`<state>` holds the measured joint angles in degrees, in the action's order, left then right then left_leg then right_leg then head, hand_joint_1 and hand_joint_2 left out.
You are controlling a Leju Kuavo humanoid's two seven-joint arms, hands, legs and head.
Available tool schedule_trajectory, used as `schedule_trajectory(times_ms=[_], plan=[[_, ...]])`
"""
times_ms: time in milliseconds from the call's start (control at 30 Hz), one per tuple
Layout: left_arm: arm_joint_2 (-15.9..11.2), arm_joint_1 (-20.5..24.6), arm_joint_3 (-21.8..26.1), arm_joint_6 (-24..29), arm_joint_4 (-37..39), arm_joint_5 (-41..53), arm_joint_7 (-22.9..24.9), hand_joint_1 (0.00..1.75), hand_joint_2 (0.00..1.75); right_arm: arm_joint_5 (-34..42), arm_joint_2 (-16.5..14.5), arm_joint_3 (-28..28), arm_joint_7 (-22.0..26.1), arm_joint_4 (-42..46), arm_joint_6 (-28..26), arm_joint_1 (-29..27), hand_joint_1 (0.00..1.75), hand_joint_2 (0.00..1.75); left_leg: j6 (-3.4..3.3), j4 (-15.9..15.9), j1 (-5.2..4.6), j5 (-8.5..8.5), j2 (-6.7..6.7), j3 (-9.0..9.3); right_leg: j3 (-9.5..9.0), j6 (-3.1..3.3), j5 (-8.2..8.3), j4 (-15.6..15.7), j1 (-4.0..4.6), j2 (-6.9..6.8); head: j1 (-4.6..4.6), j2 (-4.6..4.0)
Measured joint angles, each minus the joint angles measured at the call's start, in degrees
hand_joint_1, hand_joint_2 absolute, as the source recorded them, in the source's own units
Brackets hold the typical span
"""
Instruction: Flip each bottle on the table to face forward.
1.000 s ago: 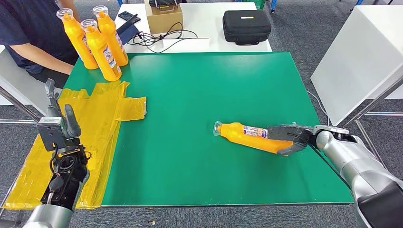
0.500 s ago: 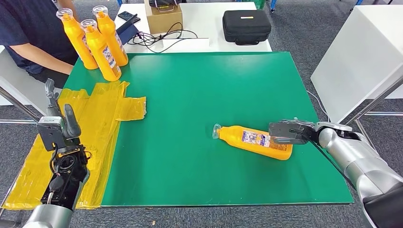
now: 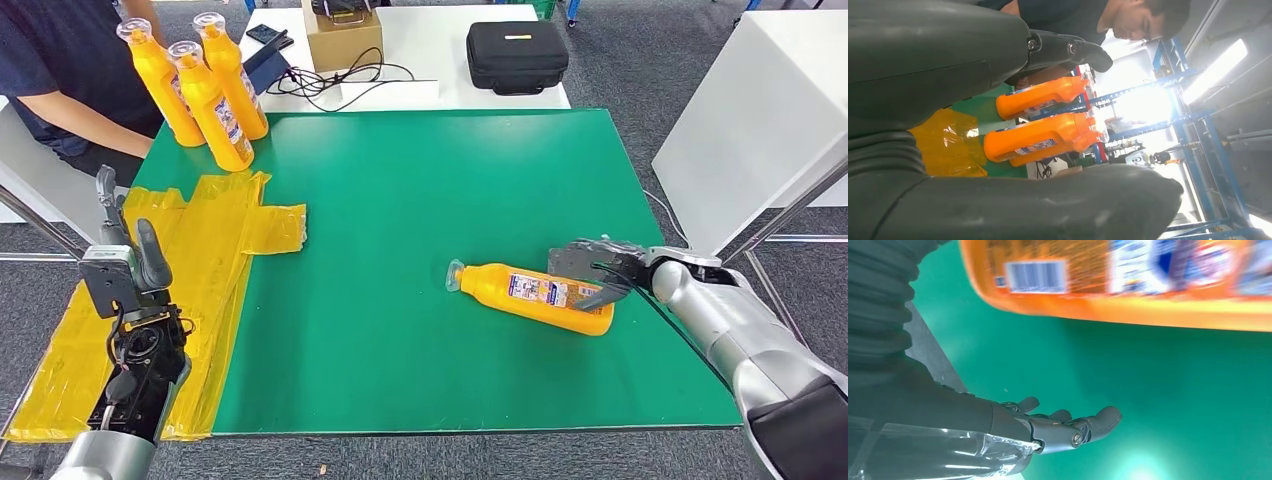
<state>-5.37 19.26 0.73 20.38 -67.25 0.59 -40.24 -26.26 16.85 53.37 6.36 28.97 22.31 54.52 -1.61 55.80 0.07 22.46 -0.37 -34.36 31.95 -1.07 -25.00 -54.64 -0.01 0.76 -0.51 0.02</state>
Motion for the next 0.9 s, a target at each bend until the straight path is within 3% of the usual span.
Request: schedule_trajectory(times_ms=[233, 633, 900], plan=[[0.13, 0.0, -0.39, 0.47, 0.0, -0.09, 0.0, 0.0, 0.0, 0.04, -4.8, 0.49, 0.1, -1.58, 1.91, 2.52, 0.0, 1.75, 0.03, 0.0, 0.02, -0.03, -0.16, 0.01, 0.0, 0.01, 0.01, -0.02, 0.01, -0.09, 0.0, 0.0], [0.21, 0.81, -0.96, 0.02, 0.19, -0.16, 0.0, 0.0, 0.0, 3.63, -8.7, 0.98, 0.92, -2.97, 2.65, 5.19, 0.0, 1.75, 0.03, 0.01, 0.01, -0.03, -0.14, -0.03, 0.02, 0.01, 0.0, -0.01, -0.01, -0.09, 0.01, 0.0], [0.34, 1.1, -1.07, 0.28, 0.28, -0.35, 0.0, 0.0, 0.0, 4.38, -9.69, 1.37, 0.98, -3.02, 3.32, 5.0, 0.0, 1.75, 0.03, 0.01, 0.01, -0.03, -0.13, -0.02, 0.02, 0.01, 0.0, -0.02, 0.0, -0.09, 0.01, 0.0]])
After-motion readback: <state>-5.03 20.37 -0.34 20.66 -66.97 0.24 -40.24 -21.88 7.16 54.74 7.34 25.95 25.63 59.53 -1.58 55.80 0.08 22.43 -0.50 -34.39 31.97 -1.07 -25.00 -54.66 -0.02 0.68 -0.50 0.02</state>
